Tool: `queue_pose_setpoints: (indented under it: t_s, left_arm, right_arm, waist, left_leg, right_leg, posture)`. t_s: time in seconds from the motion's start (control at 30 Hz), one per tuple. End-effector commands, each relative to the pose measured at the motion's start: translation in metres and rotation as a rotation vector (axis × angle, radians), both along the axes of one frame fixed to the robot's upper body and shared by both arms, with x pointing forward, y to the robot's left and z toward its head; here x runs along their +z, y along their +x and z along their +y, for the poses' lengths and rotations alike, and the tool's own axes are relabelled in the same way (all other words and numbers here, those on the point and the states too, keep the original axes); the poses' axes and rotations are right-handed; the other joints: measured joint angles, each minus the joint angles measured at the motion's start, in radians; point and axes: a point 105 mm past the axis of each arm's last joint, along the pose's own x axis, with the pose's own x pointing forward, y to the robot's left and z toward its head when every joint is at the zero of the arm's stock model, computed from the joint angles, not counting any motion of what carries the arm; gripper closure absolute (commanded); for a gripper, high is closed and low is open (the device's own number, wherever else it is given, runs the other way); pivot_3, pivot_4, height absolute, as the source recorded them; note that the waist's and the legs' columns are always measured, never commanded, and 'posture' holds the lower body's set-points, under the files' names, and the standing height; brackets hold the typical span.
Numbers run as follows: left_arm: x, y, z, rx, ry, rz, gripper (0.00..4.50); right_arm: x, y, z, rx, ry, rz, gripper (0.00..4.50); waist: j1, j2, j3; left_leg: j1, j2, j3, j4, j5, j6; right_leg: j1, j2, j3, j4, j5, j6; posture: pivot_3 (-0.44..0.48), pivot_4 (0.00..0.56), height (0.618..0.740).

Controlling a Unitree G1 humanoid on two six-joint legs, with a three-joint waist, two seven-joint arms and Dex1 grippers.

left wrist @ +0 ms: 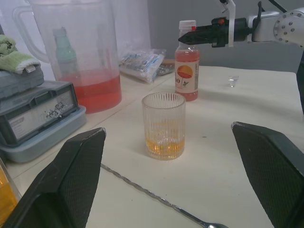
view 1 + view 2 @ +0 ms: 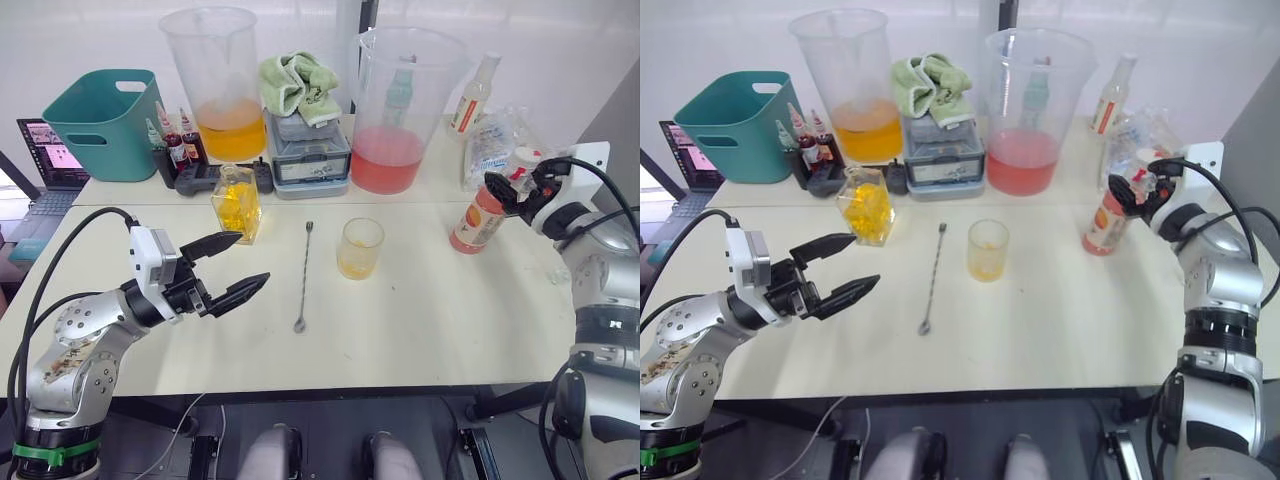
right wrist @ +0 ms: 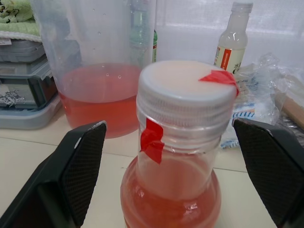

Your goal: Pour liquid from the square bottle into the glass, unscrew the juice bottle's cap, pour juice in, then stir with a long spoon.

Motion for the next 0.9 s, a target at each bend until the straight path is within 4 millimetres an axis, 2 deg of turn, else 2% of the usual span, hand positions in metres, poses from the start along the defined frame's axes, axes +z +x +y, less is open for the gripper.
queue_pose_setpoints:
  t_s: [0.03,0.1,0.3,0.5,0.6,0.7,0.77,0.9]
  left_arm:
    - [0.009,-0.005,-0.002,-0.005,0.014,-0.059,0.0]
    - [0.009,-0.005,-0.001,-0.003,0.018,-0.059,0.0]
    - [0.008,-0.004,-0.001,-0.002,0.025,-0.067,0.0]
    - [0.006,0.0,-0.004,-0.024,0.03,-0.067,0.0]
    - [0.007,0.002,-0.006,-0.044,0.032,-0.069,0.0]
    - [0.008,0.006,-0.01,-0.076,0.037,-0.065,0.0]
    - [0.008,0.008,-0.011,-0.096,0.039,-0.061,0.0]
    - [0.005,0.011,-0.015,-0.143,0.056,-0.052,0.0]
  right_arm:
    - [0.018,0.001,0.0,0.0,-0.005,-0.071,0.25]
    - [0.019,0.003,-0.002,-0.008,0.004,-0.075,0.81]
    - [0.013,0.008,-0.004,-0.021,0.009,-0.054,2.86]
    - [0.027,-0.001,-0.007,0.007,0.033,-0.1,2.93]
    - [0.04,-0.013,0.005,0.115,0.055,-0.114,2.93]
    - [0.051,-0.037,0.025,0.269,0.027,-0.095,2.93]
    - [0.052,-0.05,0.036,0.34,-0.001,-0.067,2.93]
    - [0.048,-0.085,0.075,0.546,-0.044,0.008,2.93]
  waist:
    - [0.0,0.0,0.0]
    - [0.0,0.0,0.0]
    - [0.0,0.0,0.0]
    - [0.0,0.0,0.0]
    - [0.001,0.0,0.0]
    - [0.003,0.002,0.001]
    - [0.002,0.003,0.001]
    - [0.002,0.003,0.001]
  left_leg:
    - [0.0,0.0,0.0,0.0,0.0,0.0]
    - [0.0,0.0,0.0,0.0,0.0,0.0]
    - [0.0,0.0,0.0,0.0,0.0,0.0]
    - [0.0,0.0,0.0,0.0,0.0,0.0]
    - [0.0,0.0,0.0,-0.001,0.0,0.0]
    - [0.0,0.0,0.0,-0.002,0.0,0.0]
    - [0.0,0.0,0.0,-0.004,0.0,0.0]
    - [0.0,0.0,0.0,-0.005,0.0,0.0]
  right_leg:
    - [0.0,0.0,0.0,0.0,0.0,0.0]
    - [0.0,0.0,0.0,0.0,0.0,0.0]
    - [0.0,0.0,0.0,0.0,0.0,0.0]
    - [0.0,0.0,0.0,-0.001,0.0,0.0]
    - [0.0,0.0,0.0,0.0,0.0,0.0]
    - [-0.001,0.0,0.0,-0.001,0.0,0.0]
    - [-0.001,0.0,0.0,-0.001,0.0,0.0]
    - [-0.002,0.0,0.0,-0.002,0.0,0.0]
  posture:
    - [0.0,0.15,0.736]
    - [0.0,0.15,0.736]
    - [0.0,0.15,0.736]
    - [0.0,0.15,0.736]
    - [0.0,0.15,0.736]
    - [0.0,0.15,0.736]
    - [0.0,0.15,0.736]
    - [0.0,0.15,0.736]
